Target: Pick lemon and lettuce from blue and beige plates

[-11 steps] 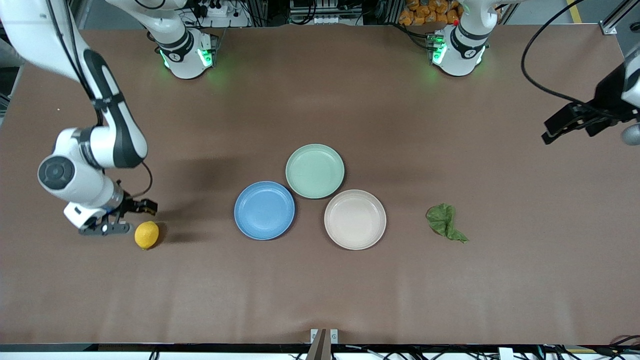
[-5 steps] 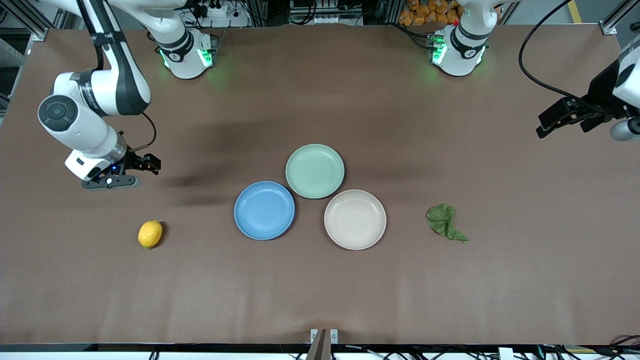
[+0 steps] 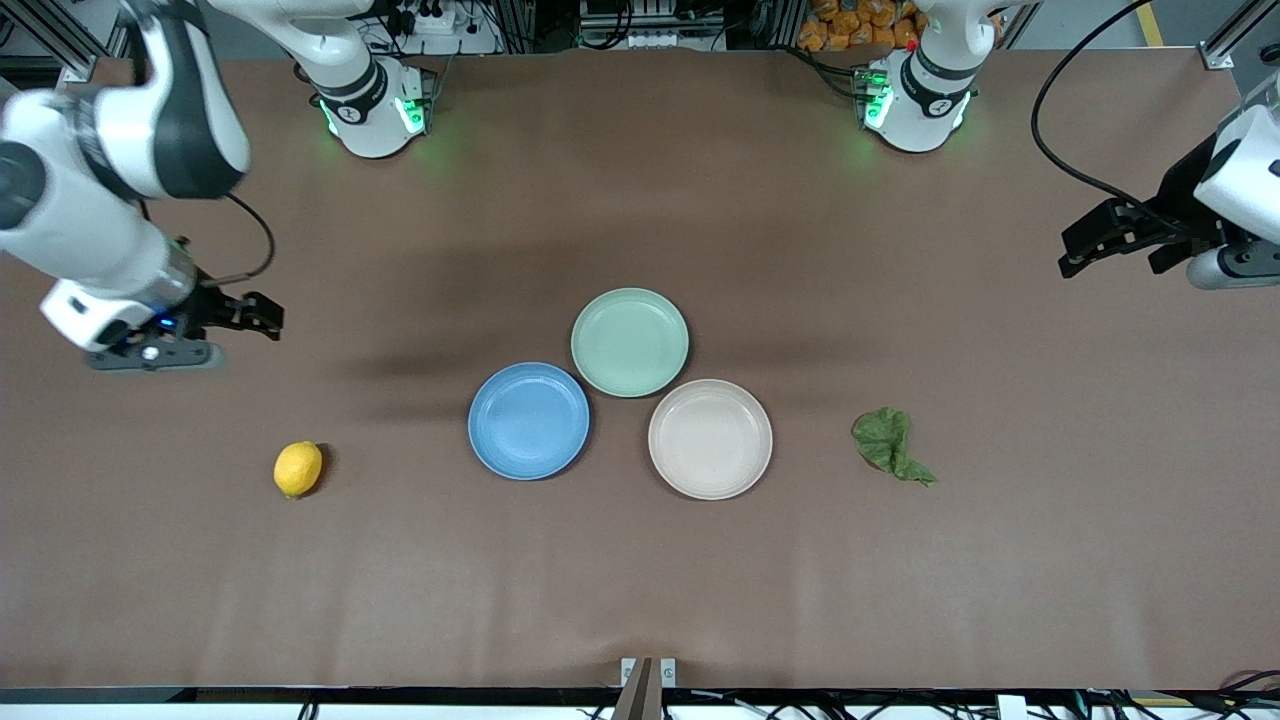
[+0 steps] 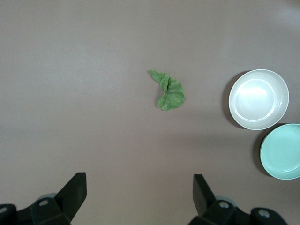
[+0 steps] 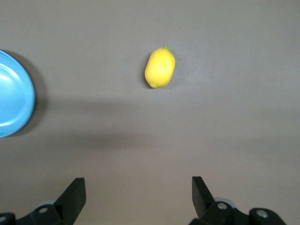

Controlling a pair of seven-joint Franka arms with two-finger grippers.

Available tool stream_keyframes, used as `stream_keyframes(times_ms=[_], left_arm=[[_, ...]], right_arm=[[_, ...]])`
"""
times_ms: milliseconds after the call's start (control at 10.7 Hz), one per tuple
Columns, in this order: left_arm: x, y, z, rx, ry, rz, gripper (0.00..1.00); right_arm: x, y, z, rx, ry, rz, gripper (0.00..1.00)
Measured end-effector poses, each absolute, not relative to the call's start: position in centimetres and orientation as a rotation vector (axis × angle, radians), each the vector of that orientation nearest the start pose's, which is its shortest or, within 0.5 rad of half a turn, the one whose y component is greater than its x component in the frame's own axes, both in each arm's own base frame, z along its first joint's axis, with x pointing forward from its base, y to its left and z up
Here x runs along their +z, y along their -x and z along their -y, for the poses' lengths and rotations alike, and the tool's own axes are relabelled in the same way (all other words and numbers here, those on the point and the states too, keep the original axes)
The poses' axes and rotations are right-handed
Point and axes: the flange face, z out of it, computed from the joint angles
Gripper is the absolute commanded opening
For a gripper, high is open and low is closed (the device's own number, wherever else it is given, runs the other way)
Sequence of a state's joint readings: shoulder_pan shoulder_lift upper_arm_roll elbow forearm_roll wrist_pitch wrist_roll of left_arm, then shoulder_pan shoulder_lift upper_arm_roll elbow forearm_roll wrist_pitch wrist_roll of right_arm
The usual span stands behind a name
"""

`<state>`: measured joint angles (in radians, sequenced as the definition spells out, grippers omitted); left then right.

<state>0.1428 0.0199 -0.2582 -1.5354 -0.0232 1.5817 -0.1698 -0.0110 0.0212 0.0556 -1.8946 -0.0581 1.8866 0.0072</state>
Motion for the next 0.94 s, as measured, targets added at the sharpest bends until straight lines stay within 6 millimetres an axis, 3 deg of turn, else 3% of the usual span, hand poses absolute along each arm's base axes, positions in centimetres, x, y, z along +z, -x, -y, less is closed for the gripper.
stream_keyframes(times_ms=[281,468,748,935], left_arm=[[62.0,-56.4,6.7,-0.010,3.142,0.071,1.00],[61.5,-56.4,8.0,0.000,3.130,0.028,1.00],[61.3,-56.5,8.6,0.001,3.128,0.044,1.00],[61.3,-56.5,8.5,0.000,3.127,0.051,1.00]], right_arm=[[56.7,-56.3,-1.9,0.031,3.160,0.068,1.00],[60.7,-56.0,-1.1,-0.011,3.159,0.053,1.00],[63.3,-56.0,1.4,-0.076,3.158,0.076,1.00],[64.3,-56.0,1.9,-0.107,3.147,0.064,1.00]])
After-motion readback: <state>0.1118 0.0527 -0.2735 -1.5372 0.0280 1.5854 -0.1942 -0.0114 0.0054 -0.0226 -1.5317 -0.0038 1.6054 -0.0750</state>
